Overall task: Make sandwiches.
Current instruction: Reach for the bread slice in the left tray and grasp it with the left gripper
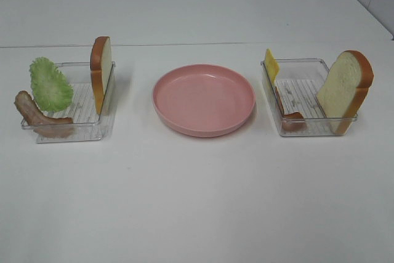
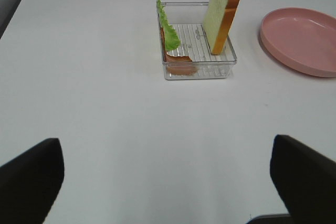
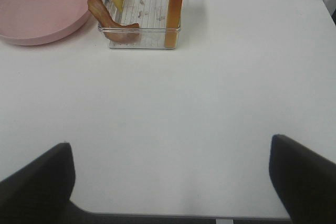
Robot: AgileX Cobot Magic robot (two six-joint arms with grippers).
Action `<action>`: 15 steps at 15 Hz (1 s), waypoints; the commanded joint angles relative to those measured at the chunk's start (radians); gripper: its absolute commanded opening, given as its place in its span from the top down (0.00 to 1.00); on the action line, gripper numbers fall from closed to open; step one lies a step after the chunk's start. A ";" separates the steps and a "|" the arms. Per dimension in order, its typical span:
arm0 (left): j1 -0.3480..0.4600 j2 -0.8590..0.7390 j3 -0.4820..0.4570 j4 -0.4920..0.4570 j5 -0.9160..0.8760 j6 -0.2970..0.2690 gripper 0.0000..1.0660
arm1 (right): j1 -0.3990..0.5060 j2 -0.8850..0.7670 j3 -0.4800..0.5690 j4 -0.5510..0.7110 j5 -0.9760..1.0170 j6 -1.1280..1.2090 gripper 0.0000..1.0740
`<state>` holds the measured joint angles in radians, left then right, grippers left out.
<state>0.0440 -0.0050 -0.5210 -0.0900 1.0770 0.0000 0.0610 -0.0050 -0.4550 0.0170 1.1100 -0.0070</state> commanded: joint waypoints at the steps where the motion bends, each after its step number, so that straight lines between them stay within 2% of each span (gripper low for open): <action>1: -0.004 -0.017 0.002 0.001 -0.004 0.000 0.04 | 0.004 -0.030 0.004 0.001 -0.010 0.007 0.09; 11: -0.004 -0.016 0.002 0.001 -0.006 -0.011 0.04 | 0.004 -0.030 0.004 0.001 -0.010 0.007 0.09; 14: -0.004 0.078 -0.046 0.010 -0.115 -0.011 0.04 | 0.004 -0.030 0.004 0.001 -0.010 0.007 0.09; 15: -0.004 0.157 -0.076 0.010 -0.199 -0.011 0.04 | 0.004 -0.030 0.004 0.001 -0.010 0.007 0.09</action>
<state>0.0440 0.1520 -0.5910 -0.0820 0.9090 -0.0060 0.0610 -0.0050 -0.4550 0.0170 1.1100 -0.0070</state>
